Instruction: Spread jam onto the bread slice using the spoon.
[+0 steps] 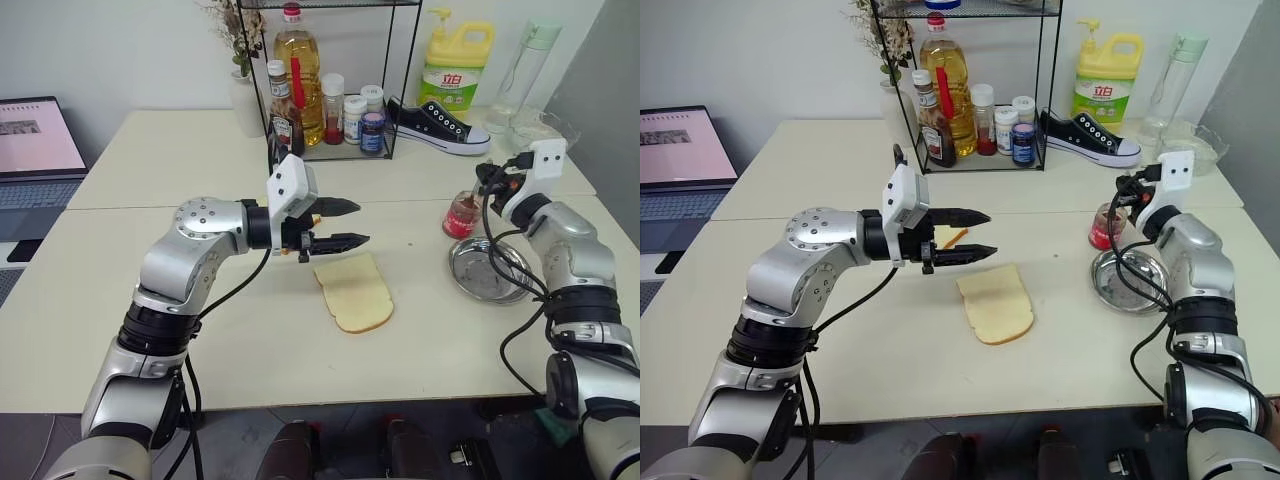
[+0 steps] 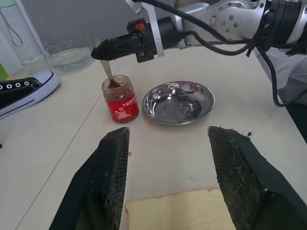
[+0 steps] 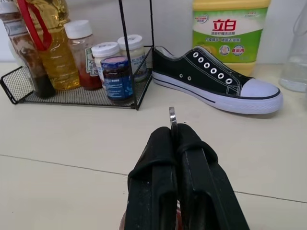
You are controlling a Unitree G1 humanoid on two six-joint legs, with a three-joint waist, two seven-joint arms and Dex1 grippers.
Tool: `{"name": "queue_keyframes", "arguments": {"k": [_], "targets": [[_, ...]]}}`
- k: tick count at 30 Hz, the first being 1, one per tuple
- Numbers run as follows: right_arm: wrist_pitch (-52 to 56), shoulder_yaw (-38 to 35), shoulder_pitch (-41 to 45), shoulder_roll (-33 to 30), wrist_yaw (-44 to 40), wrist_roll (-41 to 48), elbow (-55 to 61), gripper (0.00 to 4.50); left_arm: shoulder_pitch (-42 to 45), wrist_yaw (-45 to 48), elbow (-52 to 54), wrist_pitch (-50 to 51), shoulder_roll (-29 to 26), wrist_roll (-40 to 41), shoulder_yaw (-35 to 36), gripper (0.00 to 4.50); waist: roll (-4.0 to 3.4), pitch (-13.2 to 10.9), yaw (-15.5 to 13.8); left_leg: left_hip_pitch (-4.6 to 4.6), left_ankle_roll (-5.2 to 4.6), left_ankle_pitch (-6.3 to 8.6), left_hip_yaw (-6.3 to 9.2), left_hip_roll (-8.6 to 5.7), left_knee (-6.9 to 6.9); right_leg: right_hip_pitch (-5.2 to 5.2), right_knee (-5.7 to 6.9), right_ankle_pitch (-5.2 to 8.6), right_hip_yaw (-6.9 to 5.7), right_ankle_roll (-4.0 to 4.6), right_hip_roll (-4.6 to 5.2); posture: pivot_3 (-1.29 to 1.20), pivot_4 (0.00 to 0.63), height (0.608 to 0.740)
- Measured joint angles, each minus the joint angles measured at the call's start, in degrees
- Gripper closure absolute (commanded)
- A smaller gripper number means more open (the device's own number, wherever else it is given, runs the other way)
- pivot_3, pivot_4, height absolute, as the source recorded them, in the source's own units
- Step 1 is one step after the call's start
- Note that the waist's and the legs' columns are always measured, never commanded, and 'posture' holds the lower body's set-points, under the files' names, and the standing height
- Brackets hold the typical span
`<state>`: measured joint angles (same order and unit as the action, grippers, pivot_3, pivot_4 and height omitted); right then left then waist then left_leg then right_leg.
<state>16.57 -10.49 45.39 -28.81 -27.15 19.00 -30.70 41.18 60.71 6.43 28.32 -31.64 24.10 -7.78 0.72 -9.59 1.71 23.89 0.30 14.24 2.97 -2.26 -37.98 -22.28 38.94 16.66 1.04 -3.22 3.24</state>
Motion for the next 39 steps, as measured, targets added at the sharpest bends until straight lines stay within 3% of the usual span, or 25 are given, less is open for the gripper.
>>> {"name": "queue_keyframes", "arguments": {"k": [8, 22, 39], "targets": [[3.40, -2.95, -0.11, 2.27, 0.16, 2.05, -0.72, 4.48, 0.00, -0.03, 0.02, 0.04, -0.21, 0.01, 0.00, 1.77, 0.00, 0.00, -0.01, 0.00, 0.00, 0.00, 0.01, 0.00, 0.00, 0.00, 0.01, 0.00, -0.01, 0.00, 0.00, 0.00, 0.150, 0.740], [15.43, -17.63, 2.97, 3.42, 7.33, 14.63, -1.73, 4.48, -0.07, -0.05, 0.12, 0.02, -0.21, 0.01, 0.01, 1.77, -0.01, -0.01, 0.00, 0.00, 0.00, 0.00, 0.00, 0.00, 0.01, 0.00, 0.01, 0.00, 0.00, 0.00, 0.00, 0.00, 0.150, 0.740], [17.50, -20.16, 2.33, 2.95, 9.75, 18.07, -1.04, 4.48, -0.05, 0.46, 0.06, -0.01, -0.19, 0.00, 0.00, 1.77, -0.02, -0.01, -0.01, 0.01, -0.01, 0.00, -0.02, 0.00, 0.01, 0.00, 0.01, 0.00, 0.01, 0.00, 0.00, 0.00, 0.150, 0.740]]}}
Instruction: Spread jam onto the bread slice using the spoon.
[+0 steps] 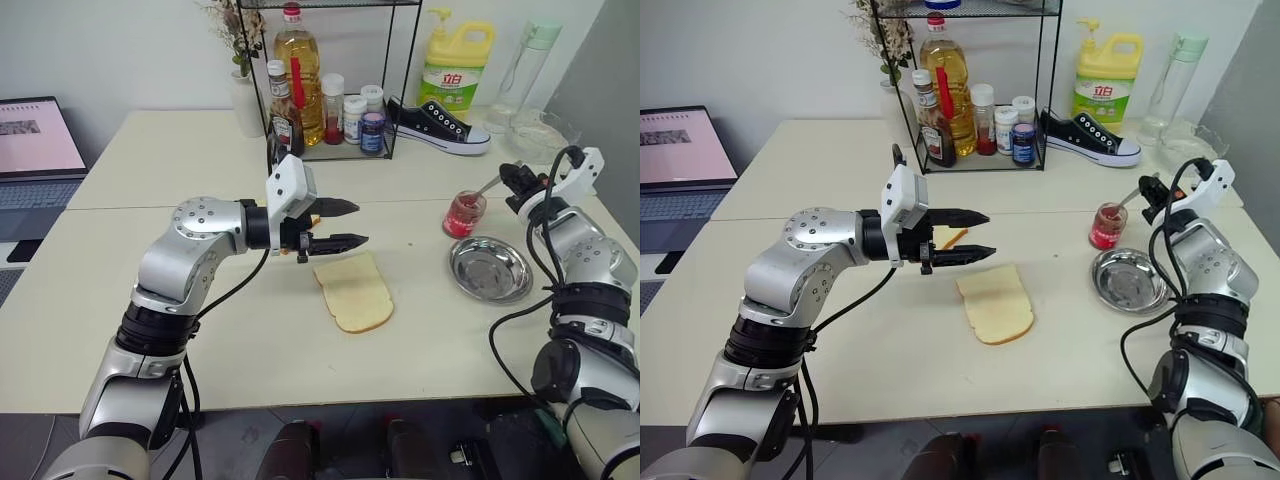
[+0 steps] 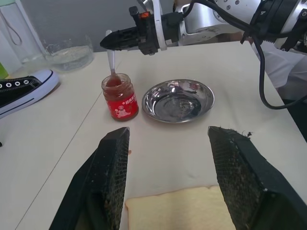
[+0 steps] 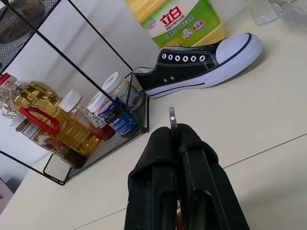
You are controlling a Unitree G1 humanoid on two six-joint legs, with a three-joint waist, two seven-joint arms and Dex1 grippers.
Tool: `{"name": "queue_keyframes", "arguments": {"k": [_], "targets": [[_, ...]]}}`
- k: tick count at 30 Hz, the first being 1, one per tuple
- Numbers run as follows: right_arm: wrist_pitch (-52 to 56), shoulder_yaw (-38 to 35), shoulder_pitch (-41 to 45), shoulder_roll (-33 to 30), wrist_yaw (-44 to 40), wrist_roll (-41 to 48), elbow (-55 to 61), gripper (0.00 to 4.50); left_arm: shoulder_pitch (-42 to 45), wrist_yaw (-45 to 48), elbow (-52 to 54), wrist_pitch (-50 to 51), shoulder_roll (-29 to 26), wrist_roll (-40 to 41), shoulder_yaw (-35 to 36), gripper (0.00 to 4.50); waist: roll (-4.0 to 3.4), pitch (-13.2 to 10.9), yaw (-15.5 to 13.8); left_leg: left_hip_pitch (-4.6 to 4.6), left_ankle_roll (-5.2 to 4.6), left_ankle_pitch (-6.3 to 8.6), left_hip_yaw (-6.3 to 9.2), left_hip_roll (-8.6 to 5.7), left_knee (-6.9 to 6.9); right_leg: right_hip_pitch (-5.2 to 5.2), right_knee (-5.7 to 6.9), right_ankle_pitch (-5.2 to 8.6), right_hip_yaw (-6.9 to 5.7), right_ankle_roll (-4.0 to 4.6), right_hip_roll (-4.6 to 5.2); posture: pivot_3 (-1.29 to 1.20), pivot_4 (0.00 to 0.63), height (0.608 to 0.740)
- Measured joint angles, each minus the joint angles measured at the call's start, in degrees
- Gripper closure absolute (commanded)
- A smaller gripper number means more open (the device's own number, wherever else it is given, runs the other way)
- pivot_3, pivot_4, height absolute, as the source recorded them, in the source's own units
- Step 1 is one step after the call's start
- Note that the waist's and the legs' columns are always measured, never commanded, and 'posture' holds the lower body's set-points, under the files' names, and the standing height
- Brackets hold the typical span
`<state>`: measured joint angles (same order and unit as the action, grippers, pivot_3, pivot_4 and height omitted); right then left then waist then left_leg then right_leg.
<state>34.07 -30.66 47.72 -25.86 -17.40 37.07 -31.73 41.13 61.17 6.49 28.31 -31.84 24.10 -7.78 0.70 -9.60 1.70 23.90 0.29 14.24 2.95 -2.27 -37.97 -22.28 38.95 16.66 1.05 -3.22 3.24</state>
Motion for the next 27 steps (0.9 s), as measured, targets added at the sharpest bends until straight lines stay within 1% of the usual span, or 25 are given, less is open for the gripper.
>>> {"name": "queue_keyframes", "arguments": {"k": [5, 11, 27], "targets": [[-0.45, 0.87, -2.02, -0.74, -0.21, -0.65, 1.26, 4.48, 0.01, 0.68, -0.16, -0.06, 0.01, -0.01, 0.00, 1.77, 0.00, 0.00, 0.02, 0.00, 0.00, 0.00, -0.01, 0.00, 0.00, 0.00, 0.00, 0.00, 0.01, 0.00, 0.00, 0.00, 0.150, 0.740], [-0.34, 0.75, -2.16, -0.74, 0.01, -0.14, 2.26, 4.48, 0.02, 0.80, -0.29, -0.07, 0.02, -0.02, 0.00, 1.77, 0.00, 0.00, 0.01, 0.00, 0.00, 0.00, -0.01, 0.00, 0.00, 0.00, 0.00, 0.00, 0.01, 0.00, 0.00, 0.00, 0.150, 0.740], [2.85, -6.71, -1.46, 0.14, 5.70, 7.82, 2.84, 4.48, 0.03, 0.99, -0.29, -0.04, -0.08, -0.01, 0.00, 1.77, 0.00, 0.00, 0.00, 0.00, 0.00, 0.00, -0.01, 0.01, 0.00, 0.00, 0.01, 0.00, 0.01, 0.00, 0.00, 0.00, 0.150, 0.740]]}}
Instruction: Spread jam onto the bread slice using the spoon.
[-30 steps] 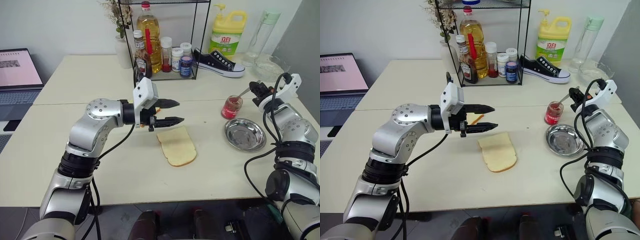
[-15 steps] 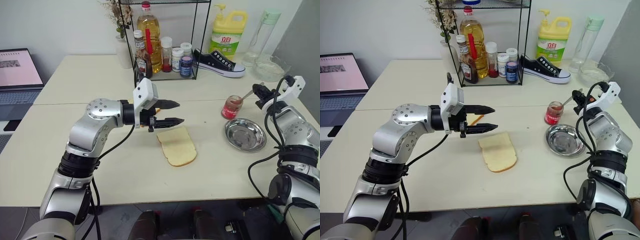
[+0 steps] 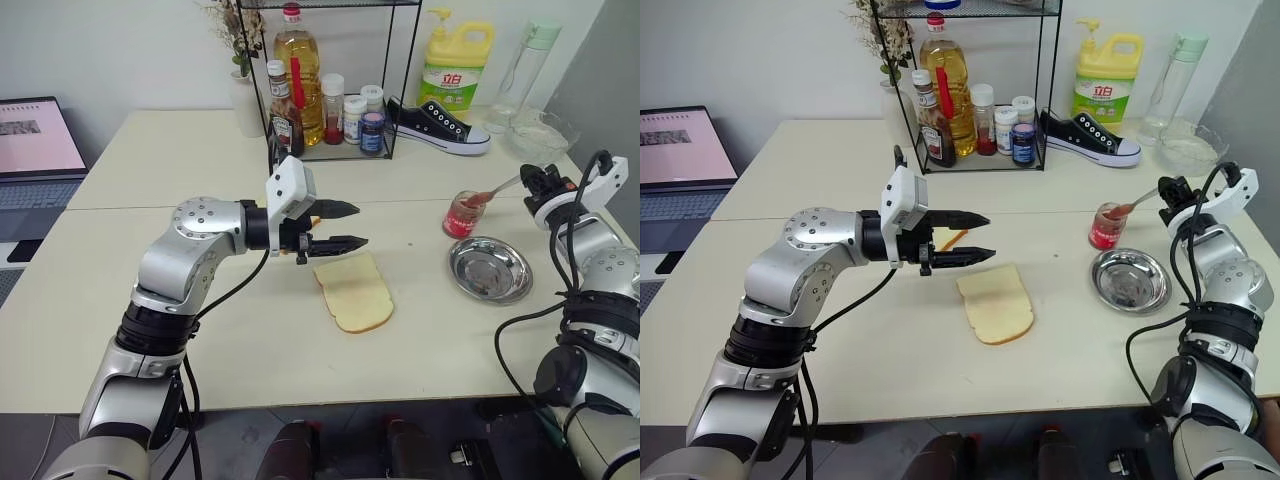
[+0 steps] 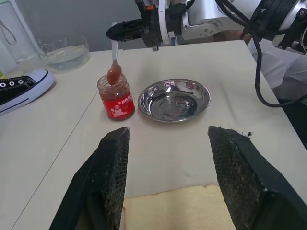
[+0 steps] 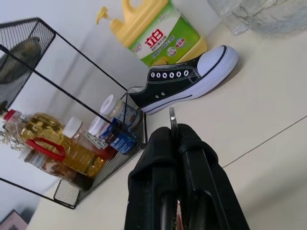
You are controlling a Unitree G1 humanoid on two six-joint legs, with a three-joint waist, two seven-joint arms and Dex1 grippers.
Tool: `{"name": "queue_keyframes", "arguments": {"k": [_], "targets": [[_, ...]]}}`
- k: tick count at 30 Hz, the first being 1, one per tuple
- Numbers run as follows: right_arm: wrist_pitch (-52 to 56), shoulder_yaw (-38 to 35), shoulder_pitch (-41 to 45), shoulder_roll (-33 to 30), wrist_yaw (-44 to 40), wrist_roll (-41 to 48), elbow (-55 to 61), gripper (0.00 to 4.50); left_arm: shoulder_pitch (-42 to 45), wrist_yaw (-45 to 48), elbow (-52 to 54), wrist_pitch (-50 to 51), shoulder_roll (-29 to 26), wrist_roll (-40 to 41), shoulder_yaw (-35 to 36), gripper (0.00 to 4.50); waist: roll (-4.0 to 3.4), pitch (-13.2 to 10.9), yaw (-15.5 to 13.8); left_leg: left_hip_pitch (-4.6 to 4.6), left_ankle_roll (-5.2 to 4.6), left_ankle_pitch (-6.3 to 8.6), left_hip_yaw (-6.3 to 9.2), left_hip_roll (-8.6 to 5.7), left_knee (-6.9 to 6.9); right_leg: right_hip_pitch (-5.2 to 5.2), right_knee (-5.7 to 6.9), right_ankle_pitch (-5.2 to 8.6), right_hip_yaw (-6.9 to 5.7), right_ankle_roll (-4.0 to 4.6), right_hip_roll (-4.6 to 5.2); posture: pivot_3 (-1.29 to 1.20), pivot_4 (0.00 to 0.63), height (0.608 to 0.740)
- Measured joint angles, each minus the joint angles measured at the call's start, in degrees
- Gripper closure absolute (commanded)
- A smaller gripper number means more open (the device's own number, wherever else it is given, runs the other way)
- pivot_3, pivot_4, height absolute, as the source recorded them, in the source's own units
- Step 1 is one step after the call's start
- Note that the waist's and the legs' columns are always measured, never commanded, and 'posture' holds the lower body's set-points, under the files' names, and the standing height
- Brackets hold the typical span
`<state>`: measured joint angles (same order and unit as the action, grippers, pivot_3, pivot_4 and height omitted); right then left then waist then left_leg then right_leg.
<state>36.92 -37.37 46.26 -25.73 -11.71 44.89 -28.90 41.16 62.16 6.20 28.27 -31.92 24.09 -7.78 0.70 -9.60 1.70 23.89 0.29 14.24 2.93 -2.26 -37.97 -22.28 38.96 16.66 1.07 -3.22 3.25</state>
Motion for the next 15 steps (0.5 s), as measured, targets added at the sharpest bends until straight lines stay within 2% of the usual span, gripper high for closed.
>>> {"name": "queue_keyframes", "arguments": {"k": [8, 15], "targets": [[1.90, -3.33, 0.92, 0.19, 4.31, 5.38, 0.74, 4.48, 0.08, 1.09, -0.18, -0.05, -0.53, 0.01, 0.00, 1.77, -0.01, -0.01, -0.01, 0.00, 0.00, 0.00, 0.00, 0.00, 0.00, 0.00, 0.00, 0.00, 0.00, 0.00, 0.00, 0.00, 0.150, 0.740], [5.37, -5.34, 1.05, 0.95, 8.76, 11.25, 7.97, 4.48, 0.30, 2.57, -1.71, -0.23, -1.70, 0.08, 0.10, 1.77, -0.03, -0.02, 0.03, 0.00, -0.01, 0.00, 0.00, 0.01, 0.01, -0.01, 0.00, 0.00, 0.00, 0.00, 0.00, 0.00, 0.150, 0.740]]}}
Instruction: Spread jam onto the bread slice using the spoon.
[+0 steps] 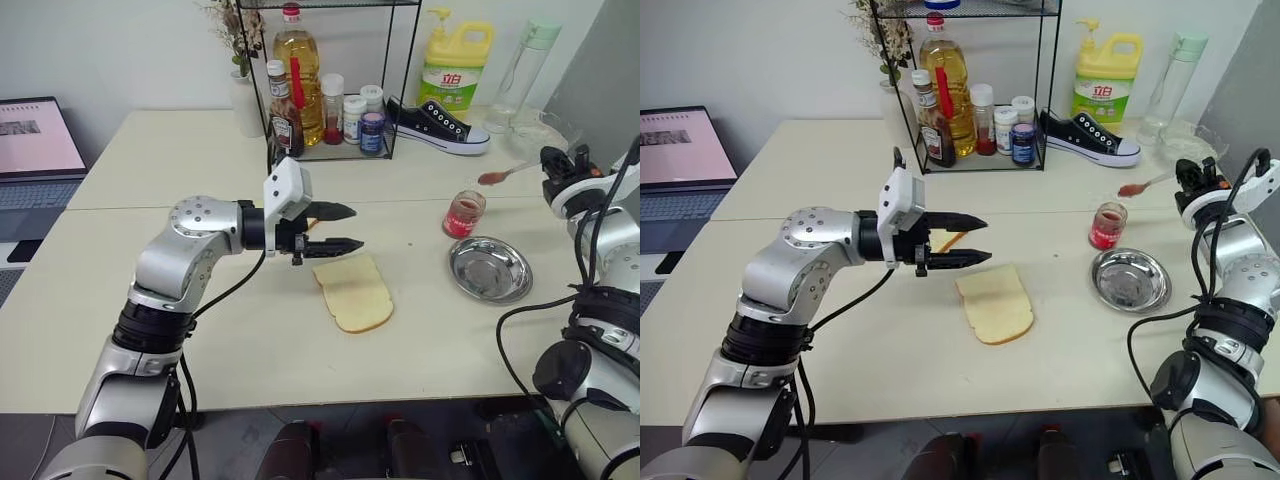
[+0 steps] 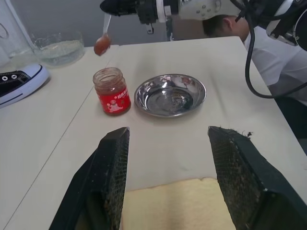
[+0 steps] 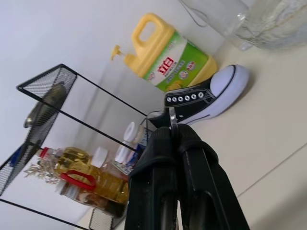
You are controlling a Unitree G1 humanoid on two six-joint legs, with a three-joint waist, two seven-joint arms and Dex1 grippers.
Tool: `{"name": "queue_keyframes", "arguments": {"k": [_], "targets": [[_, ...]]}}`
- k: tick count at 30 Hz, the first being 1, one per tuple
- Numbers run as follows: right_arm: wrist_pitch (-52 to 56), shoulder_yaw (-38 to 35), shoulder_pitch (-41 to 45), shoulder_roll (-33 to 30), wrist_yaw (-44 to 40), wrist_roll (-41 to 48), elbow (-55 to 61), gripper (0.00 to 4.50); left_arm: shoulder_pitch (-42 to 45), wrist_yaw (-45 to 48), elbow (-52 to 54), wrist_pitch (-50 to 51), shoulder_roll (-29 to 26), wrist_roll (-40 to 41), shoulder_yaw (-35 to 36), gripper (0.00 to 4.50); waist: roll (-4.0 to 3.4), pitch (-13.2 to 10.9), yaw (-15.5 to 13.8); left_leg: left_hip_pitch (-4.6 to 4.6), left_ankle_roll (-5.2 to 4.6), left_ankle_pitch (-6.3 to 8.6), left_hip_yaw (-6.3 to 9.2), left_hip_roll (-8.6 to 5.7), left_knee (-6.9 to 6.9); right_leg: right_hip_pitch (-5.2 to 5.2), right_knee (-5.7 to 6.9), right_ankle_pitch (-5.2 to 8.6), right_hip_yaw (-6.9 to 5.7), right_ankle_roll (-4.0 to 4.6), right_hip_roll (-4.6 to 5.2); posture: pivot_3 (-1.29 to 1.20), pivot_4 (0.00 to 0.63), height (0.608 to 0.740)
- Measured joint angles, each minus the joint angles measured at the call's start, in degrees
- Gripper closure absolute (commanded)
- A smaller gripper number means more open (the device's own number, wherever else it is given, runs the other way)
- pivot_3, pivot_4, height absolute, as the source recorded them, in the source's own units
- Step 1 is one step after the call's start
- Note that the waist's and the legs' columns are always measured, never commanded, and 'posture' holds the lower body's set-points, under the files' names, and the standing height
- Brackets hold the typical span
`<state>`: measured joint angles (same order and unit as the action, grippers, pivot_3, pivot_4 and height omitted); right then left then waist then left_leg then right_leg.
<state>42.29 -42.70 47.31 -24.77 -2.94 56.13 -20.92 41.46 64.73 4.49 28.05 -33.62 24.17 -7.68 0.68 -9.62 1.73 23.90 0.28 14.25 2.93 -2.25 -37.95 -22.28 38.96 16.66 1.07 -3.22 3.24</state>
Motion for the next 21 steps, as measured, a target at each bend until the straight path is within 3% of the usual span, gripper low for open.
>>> {"name": "queue_keyframes", "arguments": {"k": [5, 13, 18, 21], "targets": [[5.45, 1.41, -2.11, 2.23, 3.85, 6.34, 11.23, 4.48, -2.93, 1.11, 1.70, 0.15, -3.58, 0.54, 1.76, 1.77, -0.02, 0.00, 0.04, -0.01, 0.00, 0.00, 0.02, 0.03, 0.03, -0.01, 0.00, 0.00, 0.02, 0.00, 0.00, 0.00, 0.150, 0.740], [14.30, 11.57, -9.15, 6.16, 8.53, 17.11, 29.22, 4.48, -18.49, -0.73, 12.69, 5.33, -10.12, 4.97, 8.93, 1.77, -0.09, -0.04, 0.14, 0.00, -0.01, 0.01, 0.07, 0.10, 0.04, -0.04, -0.01, 0.00, 0.05, 0.01, 0.08, 0.00, 0.150, 0.740], [15.43, 22.54, -14.98, 7.73, 6.24, 16.63, 37.43, 4.48, -32.65, -6.25, 21.04, 5.45, -10.09, 5.07, 13.98, 1.77, -0.10, -0.04, -0.11, -0.01, -0.01, 0.01, 0.16, 0.08, 0.03, 0.02, -0.02, 0.00, 0.06, 0.01, 0.18, 0.00, 0.150, 0.740], [14.51, 30.74, -17.35, 7.35, 1.69, 11.76, 40.30, 4.48, -38.75, -10.02, 24.65, 4.54, -9.03, 4.83, 17.32, 1.77, -0.10, -0.03, -0.18, -0.06, -0.01, 0.01, 0.18, 0.04, 0.04, 0.03, -0.04, 0.00, 0.02, 0.02, 0.19, 0.00, 0.150, 0.740]]}}
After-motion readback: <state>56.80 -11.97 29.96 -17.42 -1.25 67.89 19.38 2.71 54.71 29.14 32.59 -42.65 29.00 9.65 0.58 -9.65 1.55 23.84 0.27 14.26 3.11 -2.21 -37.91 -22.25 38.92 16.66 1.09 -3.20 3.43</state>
